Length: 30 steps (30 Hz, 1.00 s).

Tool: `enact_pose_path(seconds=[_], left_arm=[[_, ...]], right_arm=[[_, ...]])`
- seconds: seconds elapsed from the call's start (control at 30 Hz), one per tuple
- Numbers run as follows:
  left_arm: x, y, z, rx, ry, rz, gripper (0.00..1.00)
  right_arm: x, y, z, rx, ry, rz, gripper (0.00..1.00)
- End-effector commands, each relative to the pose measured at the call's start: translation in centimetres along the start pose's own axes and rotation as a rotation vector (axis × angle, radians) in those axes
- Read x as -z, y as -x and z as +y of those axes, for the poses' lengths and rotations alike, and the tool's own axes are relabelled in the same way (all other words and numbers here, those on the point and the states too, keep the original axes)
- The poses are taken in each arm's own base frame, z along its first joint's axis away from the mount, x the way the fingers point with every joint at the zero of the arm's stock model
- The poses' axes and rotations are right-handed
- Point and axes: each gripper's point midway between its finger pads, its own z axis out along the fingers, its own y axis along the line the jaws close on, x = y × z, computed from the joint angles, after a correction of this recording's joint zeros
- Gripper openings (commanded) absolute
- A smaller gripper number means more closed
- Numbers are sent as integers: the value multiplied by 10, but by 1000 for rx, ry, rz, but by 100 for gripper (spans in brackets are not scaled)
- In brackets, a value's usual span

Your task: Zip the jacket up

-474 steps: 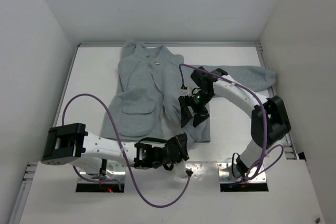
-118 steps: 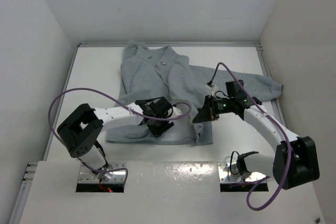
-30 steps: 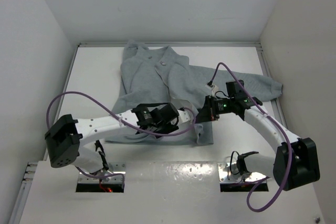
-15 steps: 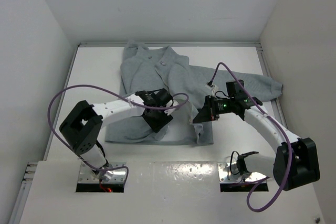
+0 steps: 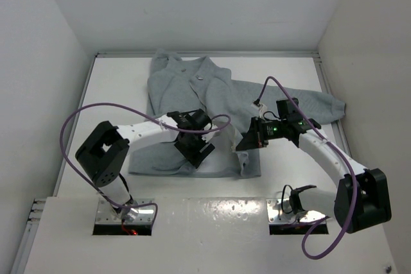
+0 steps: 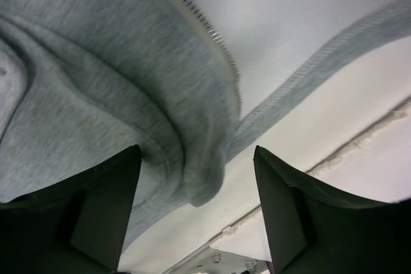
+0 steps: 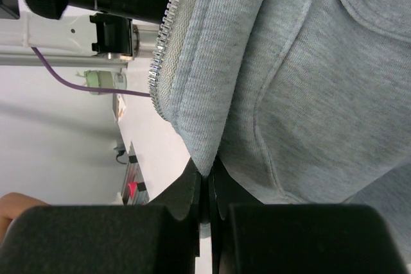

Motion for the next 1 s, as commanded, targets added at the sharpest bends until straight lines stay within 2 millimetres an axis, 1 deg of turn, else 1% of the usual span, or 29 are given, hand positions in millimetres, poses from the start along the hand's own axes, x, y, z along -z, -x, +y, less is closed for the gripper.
enact_pose_path(seconds=[0.0,0.03,0.07,0.13,0.17,0.23,0.27,0.3,0.37,0.4,0.5,0.53,0.63,0.73,0.77,0.8,0.83,0.87,0.9,0.97], left_arm=[[-6,-5,13,34,83,15,77],[-6,-3,13,33,84,4,77],[-6,-6,12,24,93,6,77],[-6,-3,14,32,105,-4,77],[-8,-8,14,33,106,7,77],[-9,-5,3,12,71,-1,76],[-9,-5,3,11,71,-1,74],[-14,-6,-4,-13,64,5,74],[-18,-8,-9,-22,53,21,72],[-18,-6,-9,-22,53,21,72],[-23,-10,-12,-29,43,41,71],[-24,-10,-15,-38,41,42,69],[-29,-14,-14,-36,42,63,64],[-31,-15,-14,-35,43,72,53],[-31,-15,-14,-35,43,72,43],[-31,-15,-16,-34,31,73,36],[-31,-15,-18,-34,20,74,25],[-30,-12,-18,-35,19,65,25],[-30,-12,-20,-43,7,65,14],[-27,-10,-23,-44,-8,56,4]], right_arm=[[2,2,12,38,41,2,0],[2,2,12,38,42,3,0],[2,3,13,36,41,1,0],[2,2,12,36,42,0,0],[2,2,11,29,39,2,0],[2,3,12,36,41,0,0],[2,4,12,36,40,-4,0],[2,3,11,30,38,1,0],[2,2,11,34,40,2,0],[2,2,11,34,39,3,0],[2,2,12,37,39,3,0],[2,2,12,35,39,4,0],[2,1,11,30,37,5,0],[2,1,10,24,36,2,0],[3,2,10,30,36,-1,0],[2,1,10,30,34,2,0],[3,1,10,27,36,0,0],[3,1,10,33,36,-1,0],[2,0,9,27,36,3,0],[2,0,9,30,37,3,0]])
